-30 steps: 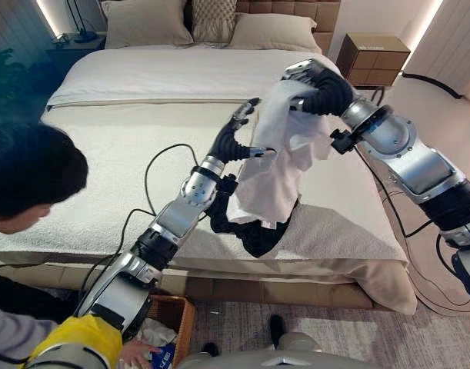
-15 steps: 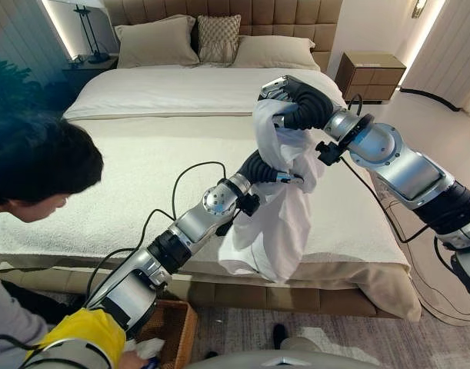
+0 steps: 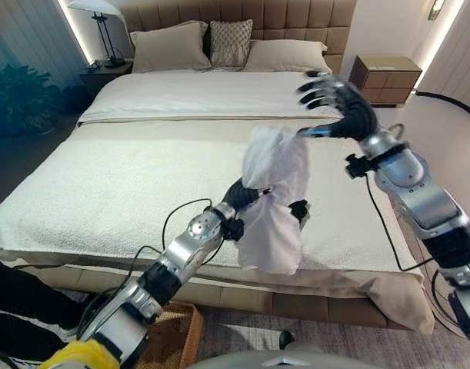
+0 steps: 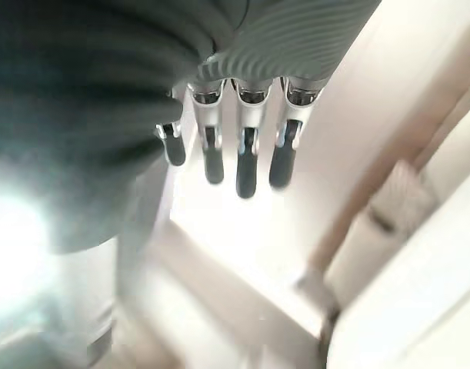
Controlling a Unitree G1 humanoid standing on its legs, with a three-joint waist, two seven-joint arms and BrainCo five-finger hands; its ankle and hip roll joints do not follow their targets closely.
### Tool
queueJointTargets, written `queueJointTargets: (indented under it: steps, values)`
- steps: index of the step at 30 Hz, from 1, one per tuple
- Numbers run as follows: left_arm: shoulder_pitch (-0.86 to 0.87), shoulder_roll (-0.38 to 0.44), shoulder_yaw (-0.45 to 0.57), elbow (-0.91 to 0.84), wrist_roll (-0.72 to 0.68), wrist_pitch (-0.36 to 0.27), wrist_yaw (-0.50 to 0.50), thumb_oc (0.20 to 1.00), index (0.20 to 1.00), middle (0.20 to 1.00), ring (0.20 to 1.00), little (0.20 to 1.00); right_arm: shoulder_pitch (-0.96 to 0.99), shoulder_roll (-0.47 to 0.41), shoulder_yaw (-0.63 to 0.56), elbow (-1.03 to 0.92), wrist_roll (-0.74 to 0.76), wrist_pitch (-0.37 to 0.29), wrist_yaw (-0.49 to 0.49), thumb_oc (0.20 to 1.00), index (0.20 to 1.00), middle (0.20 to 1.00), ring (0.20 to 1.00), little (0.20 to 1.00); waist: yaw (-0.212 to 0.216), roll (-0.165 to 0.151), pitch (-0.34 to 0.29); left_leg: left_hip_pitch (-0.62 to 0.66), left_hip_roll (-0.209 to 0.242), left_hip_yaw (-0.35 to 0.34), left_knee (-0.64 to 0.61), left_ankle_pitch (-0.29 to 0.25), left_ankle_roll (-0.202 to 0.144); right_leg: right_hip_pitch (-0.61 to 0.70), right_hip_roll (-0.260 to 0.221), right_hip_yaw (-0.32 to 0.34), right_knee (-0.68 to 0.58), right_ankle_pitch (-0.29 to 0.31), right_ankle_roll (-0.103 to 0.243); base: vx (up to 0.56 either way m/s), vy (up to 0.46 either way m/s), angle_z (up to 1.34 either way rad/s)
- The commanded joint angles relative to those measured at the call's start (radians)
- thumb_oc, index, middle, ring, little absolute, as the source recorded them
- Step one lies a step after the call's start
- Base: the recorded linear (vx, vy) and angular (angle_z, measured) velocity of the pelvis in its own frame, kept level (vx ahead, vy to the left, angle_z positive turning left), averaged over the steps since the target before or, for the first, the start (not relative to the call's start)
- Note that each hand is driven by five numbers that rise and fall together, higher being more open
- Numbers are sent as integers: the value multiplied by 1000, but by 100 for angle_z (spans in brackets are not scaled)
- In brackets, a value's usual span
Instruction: Pick up clothes into the bucket
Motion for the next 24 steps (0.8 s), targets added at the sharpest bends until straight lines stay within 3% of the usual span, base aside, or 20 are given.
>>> queueJointTargets:
  steps: [1, 3, 4, 5, 6, 7, 8, 9, 10, 13, 19, 24]
  values:
    - [64, 98, 152, -146, 44, -74, 15, 200, 200, 200, 200, 200, 97, 51, -151, 39, 4, -52, -55, 1000, 1000, 1000, 1000, 1000, 36, -65, -27, -63, -1, -13, 119, -104, -11, -6, -33, -19, 132, -138, 36, 19, -13, 8]
    - [192, 135, 308, -244, 45, -99, 5, 200, 200, 200, 200, 200, 289, 155, -270, 87, 44, -56, -51, 1000, 1000, 1000, 1000, 1000, 46, -64, -22, -64, -4, -20, 121, -106, -9, 0, -34, -25, 132, -144, 34, 22, -6, 17]
    - [199, 138, 309, -249, 45, -97, 4, 200, 200, 200, 200, 200, 295, 158, -271, 83, 44, -55, -51, 1000, 1000, 1000, 1000, 1000, 45, -66, -25, -64, -4, -21, 121, -107, -10, 1, -34, -25, 132, -145, 34, 22, -2, 18]
    - [272, 138, 405, -291, 47, -114, 0, 200, 200, 200, 200, 200, 384, 223, -316, 100, 30, -57, -41, 1000, 1000, 1000, 1000, 1000, 49, -65, -22, -65, -6, -26, 123, -108, -8, 1, -33, -26, 134, -149, 31, 16, -2, 11]
    - [277, 140, 407, -295, 46, -112, -1, 200, 200, 200, 200, 200, 387, 226, -315, 97, 29, -57, -40, 1000, 1000, 1000, 1000, 1000, 48, -67, -24, -65, -6, -26, 123, -109, -8, 2, -33, -26, 135, -149, 31, 26, -7, 9]
    - [347, 118, 507, -331, 14, -130, -11, 200, 200, 200, 200, 200, 475, 290, -349, 149, 24, -50, -25, 1000, 1000, 1000, 1000, 1000, 53, -66, -21, -66, -7, -31, 123, -109, -8, 3, -33, -28, 135, -152, 29, 15, -6, 7]
    - [351, 119, 509, -334, 13, -129, -12, 200, 200, 200, 200, 200, 477, 291, -347, 149, 24, -51, -25, 1000, 1000, 1000, 1000, 1000, 51, -67, -23, -65, -7, -32, 123, -109, -8, 3, -33, -29, 135, -153, 29, 11, -7, 10]
    - [409, 87, 598, -347, -18, -144, -18, 200, 200, 200, 200, 200, 542, 342, -359, 240, 23, -43, -10, 1000, 1000, 1000, 1000, 1000, 55, -66, -17, -66, -8, -36, 123, -111, -7, 2, -34, -30, 135, -153, 28, 1, -2, 8]
    - [414, 87, 601, -351, -18, -142, -18, 200, 200, 200, 200, 200, 542, 342, -356, 241, 22, -44, -10, 1000, 1000, 1000, 1000, 1000, 54, -66, -19, -65, -8, -36, 123, -111, -8, 3, -34, -30, 135, -153, 28, -1, -2, 13]
    - [511, 28, 736, -389, -56, -167, -14, 200, 200, 200, 200, 200, 635, 419, -338, 424, -23, -35, 8, 1000, 1000, 1000, 1000, 1000, 64, -63, -4, -74, -10, -43, 128, -112, -7, -4, -33, -30, 136, -154, 24, -8, 5, 7]
    - [588, 10, 829, -380, -32, -197, 1, 200, 200, 200, 200, 200, 674, 449, -266, 671, -115, -21, 35, 1000, 1000, 1000, 1000, 1000, 76, -58, 28, -103, -15, -56, 146, -108, -8, -25, -34, -36, 147, -154, 23, -34, 16, 2]
    - [604, 33, 858, -282, 35, -219, 57, 200, 200, 200, 200, 200, 628, 447, -183, 943, -229, 5, 11, 1000, 1000, 1000, 1000, 1000, 110, -57, 121, -207, -37, -97, 209, -99, -10, -104, -46, -56, 198, -150, 19, -161, 17, 13]
